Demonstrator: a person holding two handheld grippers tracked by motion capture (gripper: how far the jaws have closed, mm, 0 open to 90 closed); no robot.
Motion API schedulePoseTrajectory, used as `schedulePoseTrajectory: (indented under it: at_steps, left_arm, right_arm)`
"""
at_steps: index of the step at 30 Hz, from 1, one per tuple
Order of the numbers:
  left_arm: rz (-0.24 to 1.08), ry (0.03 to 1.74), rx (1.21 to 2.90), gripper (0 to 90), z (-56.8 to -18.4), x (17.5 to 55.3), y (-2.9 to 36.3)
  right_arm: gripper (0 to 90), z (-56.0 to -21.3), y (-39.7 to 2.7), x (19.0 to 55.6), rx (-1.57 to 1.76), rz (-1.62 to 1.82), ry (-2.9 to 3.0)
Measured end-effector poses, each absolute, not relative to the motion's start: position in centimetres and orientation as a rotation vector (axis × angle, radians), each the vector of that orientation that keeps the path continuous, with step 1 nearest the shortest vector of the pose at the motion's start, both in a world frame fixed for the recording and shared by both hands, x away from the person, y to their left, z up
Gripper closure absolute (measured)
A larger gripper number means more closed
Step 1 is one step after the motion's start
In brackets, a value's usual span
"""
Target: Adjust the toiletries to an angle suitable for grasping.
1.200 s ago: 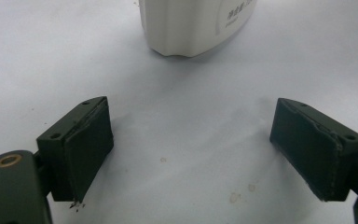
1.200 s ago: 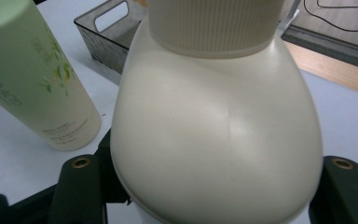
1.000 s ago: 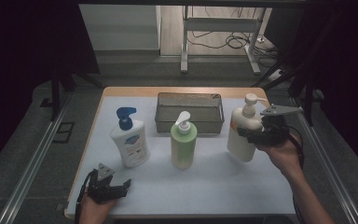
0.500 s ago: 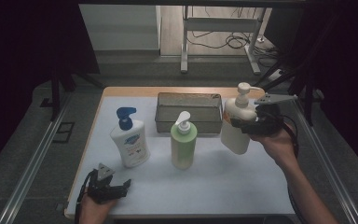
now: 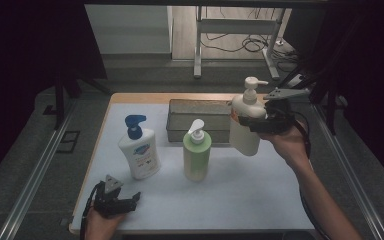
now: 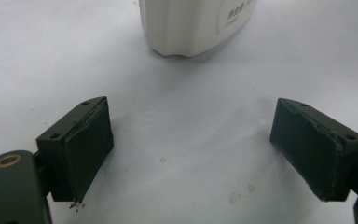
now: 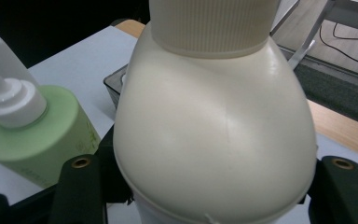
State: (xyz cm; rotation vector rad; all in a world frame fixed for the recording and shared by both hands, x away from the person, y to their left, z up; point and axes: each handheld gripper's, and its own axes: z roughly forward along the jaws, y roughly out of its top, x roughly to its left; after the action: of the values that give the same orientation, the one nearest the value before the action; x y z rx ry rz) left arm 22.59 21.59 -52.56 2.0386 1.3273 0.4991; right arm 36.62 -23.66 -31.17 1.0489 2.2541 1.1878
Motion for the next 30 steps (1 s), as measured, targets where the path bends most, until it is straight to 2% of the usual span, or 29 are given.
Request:
schedulePoseTrajectory:
  at_steps: [30]
  left_arm:
    - [0.500,1.326,2.038,12.6,-52.6,22.6,21.6]
  right_arm:
    - [36.8,-30.0,-18.4,41.3,0.994,1.213,2.222]
